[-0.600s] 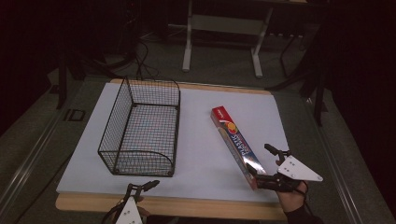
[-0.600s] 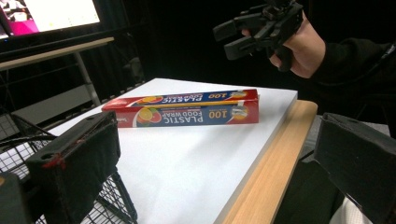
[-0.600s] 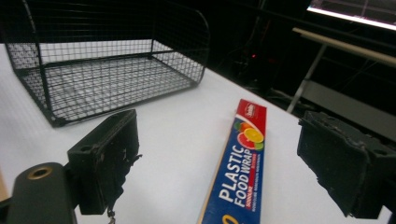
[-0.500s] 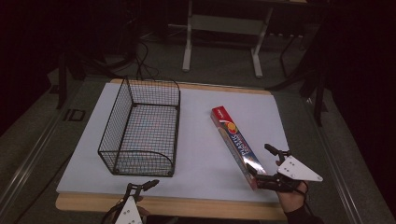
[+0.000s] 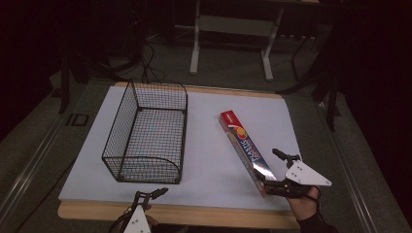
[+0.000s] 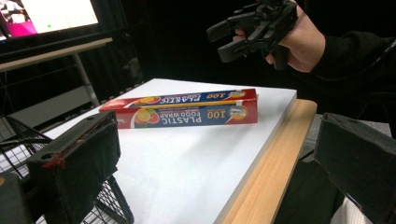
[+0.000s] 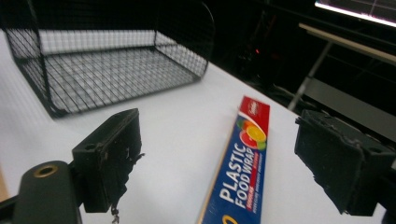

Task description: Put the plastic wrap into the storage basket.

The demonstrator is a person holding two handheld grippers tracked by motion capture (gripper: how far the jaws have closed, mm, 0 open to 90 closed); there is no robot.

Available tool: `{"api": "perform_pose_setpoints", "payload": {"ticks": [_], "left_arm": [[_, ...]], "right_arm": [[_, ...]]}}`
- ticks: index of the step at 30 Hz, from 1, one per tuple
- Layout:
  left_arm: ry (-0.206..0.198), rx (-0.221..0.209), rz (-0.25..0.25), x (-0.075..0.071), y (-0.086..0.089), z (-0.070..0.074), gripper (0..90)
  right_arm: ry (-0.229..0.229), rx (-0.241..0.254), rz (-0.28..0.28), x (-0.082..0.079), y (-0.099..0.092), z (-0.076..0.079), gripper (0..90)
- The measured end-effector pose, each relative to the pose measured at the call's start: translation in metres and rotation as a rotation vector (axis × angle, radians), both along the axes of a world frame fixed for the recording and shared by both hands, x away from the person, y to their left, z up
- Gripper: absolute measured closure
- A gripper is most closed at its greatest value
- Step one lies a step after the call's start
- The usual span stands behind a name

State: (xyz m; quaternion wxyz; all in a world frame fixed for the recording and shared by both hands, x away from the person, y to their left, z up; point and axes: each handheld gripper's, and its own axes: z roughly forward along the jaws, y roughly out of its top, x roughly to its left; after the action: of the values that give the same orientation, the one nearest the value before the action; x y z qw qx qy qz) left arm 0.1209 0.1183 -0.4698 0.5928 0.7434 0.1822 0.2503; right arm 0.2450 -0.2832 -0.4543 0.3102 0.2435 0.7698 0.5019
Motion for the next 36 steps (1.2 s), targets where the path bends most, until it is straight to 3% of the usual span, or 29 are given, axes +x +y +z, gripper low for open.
{"api": "perform_pose_setpoints", "payload": {"ticks": [4,8,10,12,15,18,25,30,36], "left_arm": [[0.005,-0.005,-0.006,0.0,-0.001,0.0,0.9],[0.012,-0.012,-0.016,0.0,-0.001,0.0,0.9],[0.017,-0.013,-0.015,0.0,-0.001,0.0,0.9],[0.023,-0.02,-0.022,0.0,0.0,0.0,0.9],[0.024,-0.024,-0.02,0.0,0.0,0.0,0.9],[0.02,-0.017,-0.024,0.0,-0.001,0.0,0.9],[0.031,-0.027,-0.033,0.0,-0.002,-0.001,0.9],[0.031,-0.004,-0.038,0.0,-0.005,-0.002,0.9],[0.034,-0.014,-0.038,0.0,-0.004,-0.002,0.9]], "right_arm": [[0.034,-0.009,0.029,0.004,0.004,-0.002,14.6],[0.023,-0.001,0.071,0.005,0.008,0.0,16.0],[-0.005,-0.022,0.089,0.005,0.011,-0.001,16.6],[0.015,-0.044,0.102,0.007,0.014,-0.001,16.8],[0.028,-0.056,0.103,0.009,0.016,-0.001,16.8],[0.107,-0.023,0.107,0.015,0.019,0.001,14.0],[0.171,-0.002,0.107,0.027,0.021,0.004,10.7],[0.17,0.004,0.068,0.034,0.021,0.009,10.4],[0.197,0.005,0.037,0.044,0.023,0.012,9.7]]}}
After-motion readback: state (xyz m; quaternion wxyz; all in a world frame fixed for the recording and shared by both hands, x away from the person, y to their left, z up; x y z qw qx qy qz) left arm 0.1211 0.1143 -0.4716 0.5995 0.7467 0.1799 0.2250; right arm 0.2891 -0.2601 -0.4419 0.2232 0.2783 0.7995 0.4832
